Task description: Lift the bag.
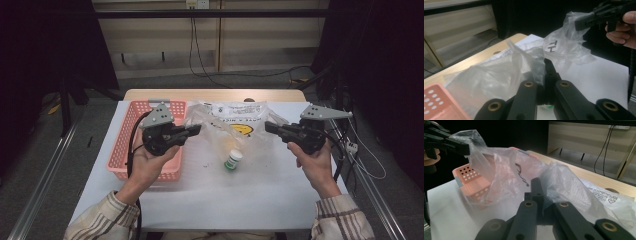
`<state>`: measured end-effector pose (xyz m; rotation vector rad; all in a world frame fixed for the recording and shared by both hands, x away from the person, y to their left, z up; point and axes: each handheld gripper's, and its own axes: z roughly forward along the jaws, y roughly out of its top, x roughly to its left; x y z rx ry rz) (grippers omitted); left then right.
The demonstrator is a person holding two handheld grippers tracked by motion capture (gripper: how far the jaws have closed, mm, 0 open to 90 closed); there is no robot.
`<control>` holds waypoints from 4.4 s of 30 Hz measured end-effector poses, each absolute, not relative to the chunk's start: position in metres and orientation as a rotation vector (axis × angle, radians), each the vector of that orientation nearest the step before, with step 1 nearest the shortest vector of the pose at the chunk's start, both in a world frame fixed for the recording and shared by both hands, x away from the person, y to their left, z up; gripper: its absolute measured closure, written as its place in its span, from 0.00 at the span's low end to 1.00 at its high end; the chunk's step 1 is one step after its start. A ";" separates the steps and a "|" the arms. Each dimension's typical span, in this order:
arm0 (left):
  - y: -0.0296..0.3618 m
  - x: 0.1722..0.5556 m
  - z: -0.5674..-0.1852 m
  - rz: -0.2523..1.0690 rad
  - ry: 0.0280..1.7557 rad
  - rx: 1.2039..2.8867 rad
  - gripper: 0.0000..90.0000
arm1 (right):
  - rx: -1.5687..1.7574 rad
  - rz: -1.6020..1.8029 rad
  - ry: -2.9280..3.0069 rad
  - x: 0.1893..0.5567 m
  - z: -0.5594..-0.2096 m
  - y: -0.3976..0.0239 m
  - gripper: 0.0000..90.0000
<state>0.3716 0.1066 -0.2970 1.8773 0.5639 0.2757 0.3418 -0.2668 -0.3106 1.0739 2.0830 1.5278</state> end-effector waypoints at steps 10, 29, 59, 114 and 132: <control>0.113 0.386 -0.269 0.330 0.576 1.851 1.00 | 1.065 1.526 2.031 0.359 -0.279 -0.273 1.00; 0.140 0.396 -0.186 0.490 0.578 1.752 1.00 | 0.995 1.538 1.859 0.383 -0.177 -0.291 1.00; 0.137 0.439 -0.219 0.462 0.717 1.798 1.00 | 1.136 1.501 1.812 0.423 -0.204 -0.305 1.00; 0.134 0.443 -0.305 0.375 0.792 1.792 0.26 | 1.290 1.329 1.903 0.379 -0.317 -0.318 0.38; 0.134 0.416 -0.304 0.401 0.723 1.827 0.07 | 1.305 1.300 1.897 0.360 -0.328 -0.317 0.21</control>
